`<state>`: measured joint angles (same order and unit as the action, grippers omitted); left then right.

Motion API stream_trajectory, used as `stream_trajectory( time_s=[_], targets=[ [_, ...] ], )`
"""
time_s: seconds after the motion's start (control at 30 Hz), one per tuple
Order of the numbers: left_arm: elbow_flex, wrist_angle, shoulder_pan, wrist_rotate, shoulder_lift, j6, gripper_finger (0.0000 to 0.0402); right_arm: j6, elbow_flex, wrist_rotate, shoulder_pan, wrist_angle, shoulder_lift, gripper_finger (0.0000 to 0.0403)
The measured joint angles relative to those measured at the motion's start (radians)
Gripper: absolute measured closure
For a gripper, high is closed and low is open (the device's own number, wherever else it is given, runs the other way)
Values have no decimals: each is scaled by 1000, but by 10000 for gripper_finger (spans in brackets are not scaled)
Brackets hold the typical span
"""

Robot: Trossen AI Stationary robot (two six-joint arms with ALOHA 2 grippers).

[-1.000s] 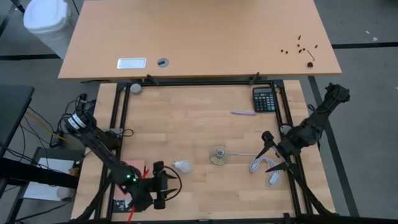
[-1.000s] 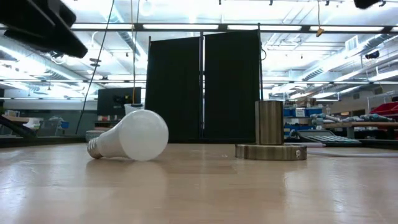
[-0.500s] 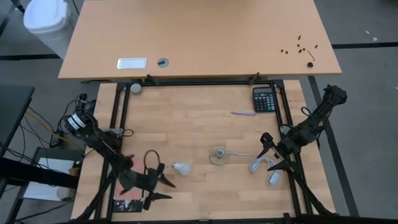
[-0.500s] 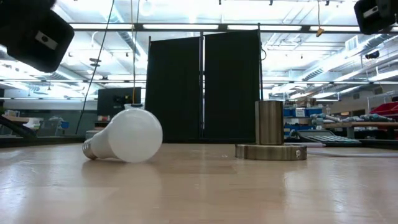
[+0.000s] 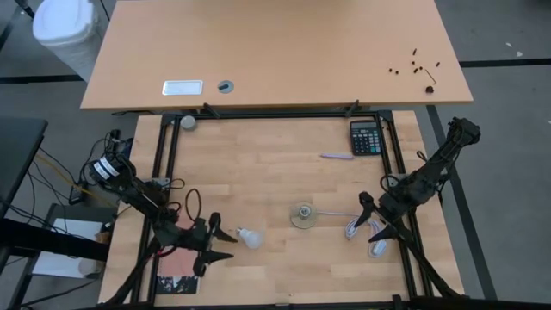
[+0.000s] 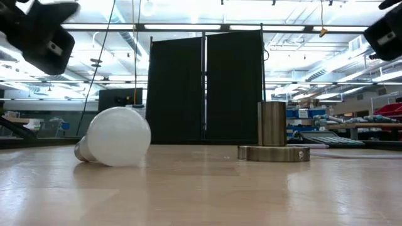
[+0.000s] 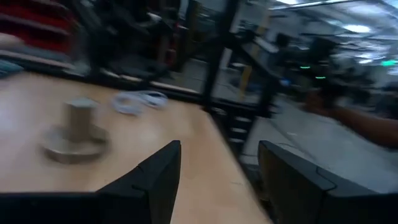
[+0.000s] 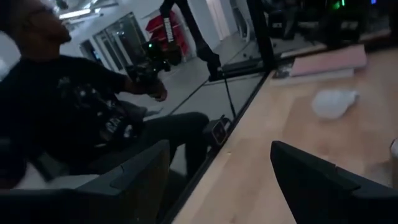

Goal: Screw lightbulb
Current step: Return to Home Position

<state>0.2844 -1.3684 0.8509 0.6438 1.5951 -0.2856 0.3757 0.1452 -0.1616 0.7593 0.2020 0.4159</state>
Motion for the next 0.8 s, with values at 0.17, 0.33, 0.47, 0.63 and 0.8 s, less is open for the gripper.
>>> stream_trajectory(
  time_s=[0.17, 0.33, 0.47, 0.63, 0.8],
  targets=[
    [0, 1, 0, 87, 0, 40, 184, 59, 0, 0, 0, 46, 37, 112],
    [0, 1, 0, 87, 0, 40, 183, -16, 0, 0, 0, 67, 64, 112],
    [0, -25, 0, 87, 0, 39, 183, -36, 0, 0, 0, 67, 75, 114],
    [0, -50, 0, 87, 0, 39, 183, -38, 0, 0, 0, 72, 77, 112],
    [0, -49, 0, 85, 0, 39, 183, -38, 0, 0, 0, 73, 77, 114]
  ],
)
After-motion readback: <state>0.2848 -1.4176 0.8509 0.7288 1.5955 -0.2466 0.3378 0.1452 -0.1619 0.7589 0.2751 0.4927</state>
